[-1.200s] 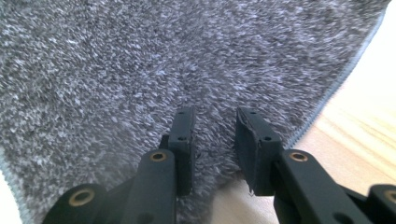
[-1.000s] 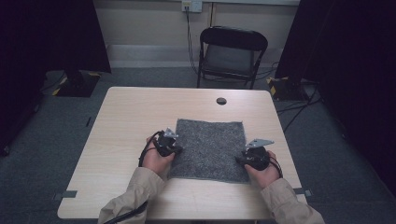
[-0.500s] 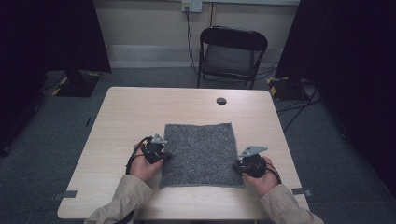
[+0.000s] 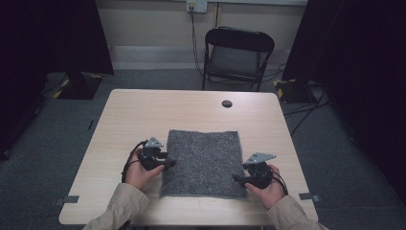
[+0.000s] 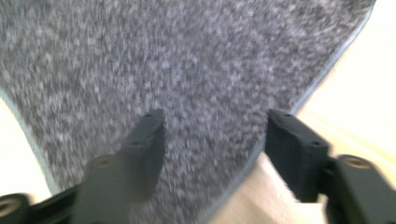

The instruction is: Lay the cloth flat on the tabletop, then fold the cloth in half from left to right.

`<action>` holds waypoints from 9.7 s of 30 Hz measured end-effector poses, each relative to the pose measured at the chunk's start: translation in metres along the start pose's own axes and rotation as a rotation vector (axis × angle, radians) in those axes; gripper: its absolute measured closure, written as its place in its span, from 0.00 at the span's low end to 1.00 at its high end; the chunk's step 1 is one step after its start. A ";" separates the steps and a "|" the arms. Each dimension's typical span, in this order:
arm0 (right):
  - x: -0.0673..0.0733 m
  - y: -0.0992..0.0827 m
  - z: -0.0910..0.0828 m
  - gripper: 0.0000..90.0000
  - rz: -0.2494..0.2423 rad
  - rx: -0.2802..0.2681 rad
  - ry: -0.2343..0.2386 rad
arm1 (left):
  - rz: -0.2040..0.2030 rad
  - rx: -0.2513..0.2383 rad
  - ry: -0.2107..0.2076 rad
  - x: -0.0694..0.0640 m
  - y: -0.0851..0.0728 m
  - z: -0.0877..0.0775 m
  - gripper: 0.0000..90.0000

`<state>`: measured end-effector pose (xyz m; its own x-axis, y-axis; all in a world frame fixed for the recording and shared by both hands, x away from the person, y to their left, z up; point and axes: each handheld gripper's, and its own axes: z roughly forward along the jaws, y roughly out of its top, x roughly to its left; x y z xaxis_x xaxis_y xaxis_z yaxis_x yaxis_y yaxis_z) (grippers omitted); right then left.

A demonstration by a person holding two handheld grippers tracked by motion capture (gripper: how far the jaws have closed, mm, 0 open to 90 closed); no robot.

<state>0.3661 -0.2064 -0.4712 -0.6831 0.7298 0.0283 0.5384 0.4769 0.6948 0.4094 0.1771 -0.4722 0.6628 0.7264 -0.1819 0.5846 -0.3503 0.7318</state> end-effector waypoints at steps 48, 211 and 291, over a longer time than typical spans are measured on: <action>0.055 0.034 0.043 0.23 -0.068 -0.035 0.133 | 0.015 -0.040 0.006 0.050 0.029 0.022 0.29; 0.184 0.086 0.055 0.97 -0.269 -0.234 0.477 | 0.022 -0.029 -0.026 0.059 0.076 -0.004 0.97; 0.077 0.013 0.003 0.30 -0.078 -0.087 0.253 | 0.070 0.074 0.088 0.034 0.071 0.040 0.48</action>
<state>0.3224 -0.1423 -0.4623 -0.8284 0.5415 0.1433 0.4422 0.4753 0.7606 0.4918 0.1529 -0.4528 0.6618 0.7463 -0.0715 0.5732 -0.4423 0.6898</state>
